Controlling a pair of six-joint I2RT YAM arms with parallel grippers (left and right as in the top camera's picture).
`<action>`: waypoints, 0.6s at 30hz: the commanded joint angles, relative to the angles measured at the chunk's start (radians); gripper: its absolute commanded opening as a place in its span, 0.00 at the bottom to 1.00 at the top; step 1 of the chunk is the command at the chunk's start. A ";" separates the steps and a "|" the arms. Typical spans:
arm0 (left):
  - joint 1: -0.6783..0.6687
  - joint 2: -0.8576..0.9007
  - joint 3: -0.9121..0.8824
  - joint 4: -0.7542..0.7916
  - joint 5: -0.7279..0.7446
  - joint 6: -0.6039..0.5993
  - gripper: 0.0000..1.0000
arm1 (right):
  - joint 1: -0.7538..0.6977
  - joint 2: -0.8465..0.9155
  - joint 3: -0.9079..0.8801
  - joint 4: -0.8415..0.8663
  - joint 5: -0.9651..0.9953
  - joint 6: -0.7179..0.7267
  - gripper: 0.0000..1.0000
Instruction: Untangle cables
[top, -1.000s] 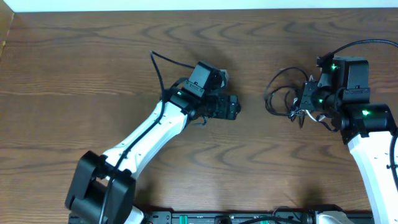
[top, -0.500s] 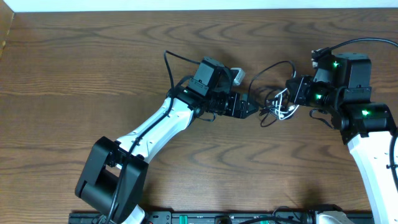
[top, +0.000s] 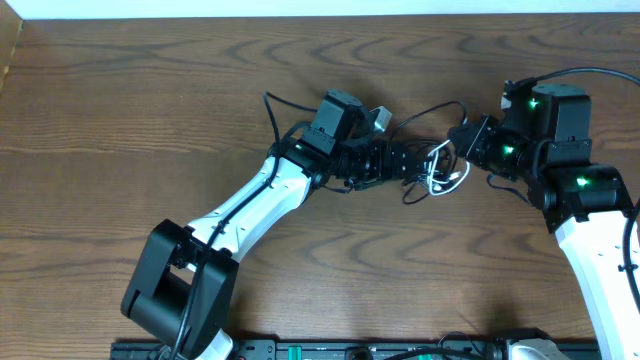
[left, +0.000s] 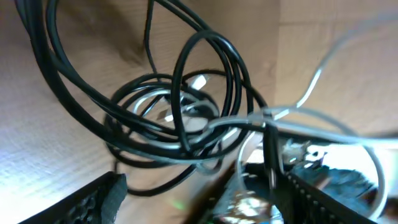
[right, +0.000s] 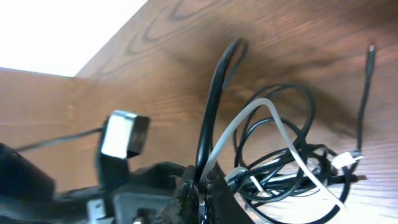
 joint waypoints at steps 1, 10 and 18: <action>0.002 -0.003 0.005 0.029 -0.011 -0.196 0.79 | 0.005 -0.012 0.005 0.021 -0.079 0.114 0.01; 0.002 -0.003 0.005 0.101 -0.176 -0.265 0.55 | 0.006 -0.012 0.005 0.027 -0.152 0.114 0.01; 0.002 -0.003 0.005 0.149 -0.260 -0.265 0.48 | 0.006 -0.012 0.005 0.028 -0.175 0.116 0.01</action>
